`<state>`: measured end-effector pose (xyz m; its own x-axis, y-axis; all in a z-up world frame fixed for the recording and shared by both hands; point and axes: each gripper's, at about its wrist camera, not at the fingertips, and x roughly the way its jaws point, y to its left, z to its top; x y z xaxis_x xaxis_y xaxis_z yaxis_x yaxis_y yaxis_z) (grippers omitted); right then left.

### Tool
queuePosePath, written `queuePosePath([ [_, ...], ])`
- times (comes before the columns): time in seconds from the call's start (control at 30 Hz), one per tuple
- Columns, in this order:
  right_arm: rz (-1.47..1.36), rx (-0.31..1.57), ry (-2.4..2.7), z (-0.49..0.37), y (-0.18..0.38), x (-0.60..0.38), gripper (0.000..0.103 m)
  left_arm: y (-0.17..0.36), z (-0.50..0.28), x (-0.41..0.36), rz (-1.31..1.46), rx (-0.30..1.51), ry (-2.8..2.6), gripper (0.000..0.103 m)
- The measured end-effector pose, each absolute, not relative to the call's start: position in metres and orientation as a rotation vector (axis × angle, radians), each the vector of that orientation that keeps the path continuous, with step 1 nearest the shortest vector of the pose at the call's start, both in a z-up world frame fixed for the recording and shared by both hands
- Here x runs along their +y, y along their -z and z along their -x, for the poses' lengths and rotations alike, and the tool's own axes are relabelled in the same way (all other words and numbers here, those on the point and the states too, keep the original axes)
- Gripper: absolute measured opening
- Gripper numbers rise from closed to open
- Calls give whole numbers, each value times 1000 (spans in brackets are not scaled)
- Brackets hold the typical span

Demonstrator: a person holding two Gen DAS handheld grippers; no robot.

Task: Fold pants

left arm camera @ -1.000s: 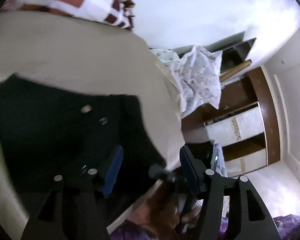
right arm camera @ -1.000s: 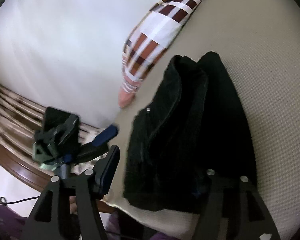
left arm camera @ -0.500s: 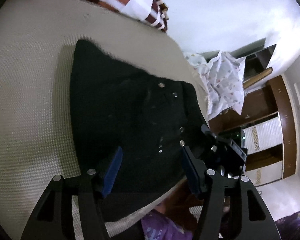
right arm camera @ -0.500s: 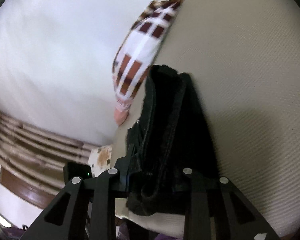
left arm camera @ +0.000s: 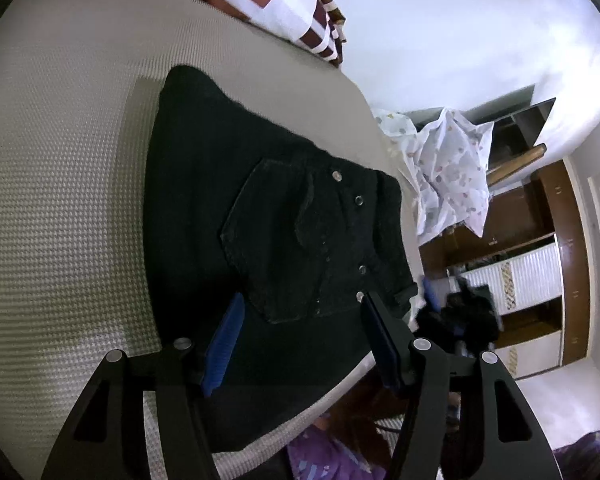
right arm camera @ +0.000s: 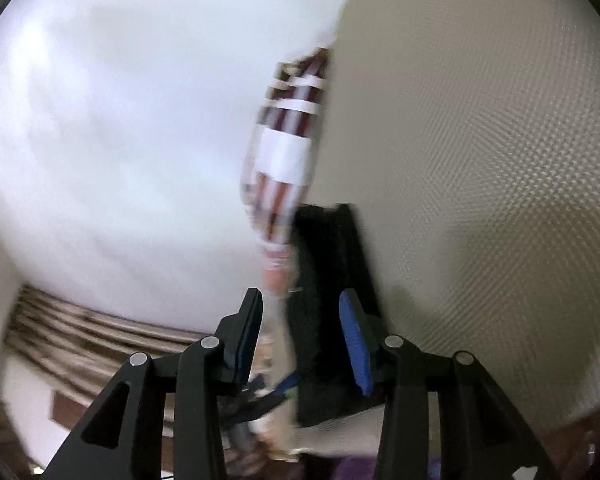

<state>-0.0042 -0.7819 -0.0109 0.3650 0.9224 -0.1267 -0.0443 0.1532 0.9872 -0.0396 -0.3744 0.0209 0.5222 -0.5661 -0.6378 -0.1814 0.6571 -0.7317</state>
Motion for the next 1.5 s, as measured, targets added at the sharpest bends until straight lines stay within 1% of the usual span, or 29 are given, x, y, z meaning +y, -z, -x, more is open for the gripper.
queuePosePath([
  [0.03,-1216,948,-898,10,6,-781,40,-23,41,-375,850,1018,267,62],
  [0.13,-1217,1029,-964,23,0,-757,45,-27,41,-378,842,1010,268,62],
  [0.27,-1108,1135,-932,23,6,-726,48,-28,43,-381,829,1011,264,62],
  [0.33,-1121,1147,-916,22,14,-722,49,-29,45,-380,835,1011,263,62],
  [0.4,-1098,1161,-866,18,16,-721,50,-27,49,-378,845,1011,256,65],
  [0.57,-1035,1173,-774,19,8,-719,52,-21,56,-371,907,1016,252,66],
  [0.63,-998,1151,-723,21,0,-724,54,-22,58,-371,897,1011,253,66],
  [0.73,-1013,1147,-733,19,0,-722,63,-24,58,-372,887,1008,264,66],
  [0.83,-989,1145,-717,14,-1,-714,63,-22,58,-373,894,1016,271,67],
  [0.87,-979,1142,-717,13,-1,-712,62,-20,58,-373,901,1018,274,67],
  [0.9,-960,1146,-712,12,-1,-710,58,-20,59,-373,904,1019,276,67],
  [0.93,-941,1150,-704,11,-1,-708,32,-19,59,-374,903,1020,276,67],
  [0.97,-914,1164,-689,10,1,-706,16,-20,60,-375,897,1021,273,67],
  [1.03,-962,1168,-710,12,3,-708,16,-22,60,-375,888,1021,275,67],
  [1.1,-1017,1136,-748,19,-7,-712,15,-27,61,-375,873,1015,274,67],
  [1.2,-1006,1084,-794,33,-31,-718,14,-33,63,-375,855,1004,275,68],
  [1.23,-1002,1085,-791,36,-31,-719,14,-32,62,-375,849,1007,274,69],
  [1.33,-1049,1166,-713,41,7,-731,13,-24,60,-376,845,1027,262,69],
  [1.4,-1186,1211,-691,43,40,-738,10,-18,61,-374,863,1029,257,69],
  [1.43,-1202,1211,-696,42,42,-739,10,-18,61,-373,868,1025,258,69],
  [1.5,-1147,1210,-702,41,33,-736,10,-17,61,-373,867,1027,257,69],
])
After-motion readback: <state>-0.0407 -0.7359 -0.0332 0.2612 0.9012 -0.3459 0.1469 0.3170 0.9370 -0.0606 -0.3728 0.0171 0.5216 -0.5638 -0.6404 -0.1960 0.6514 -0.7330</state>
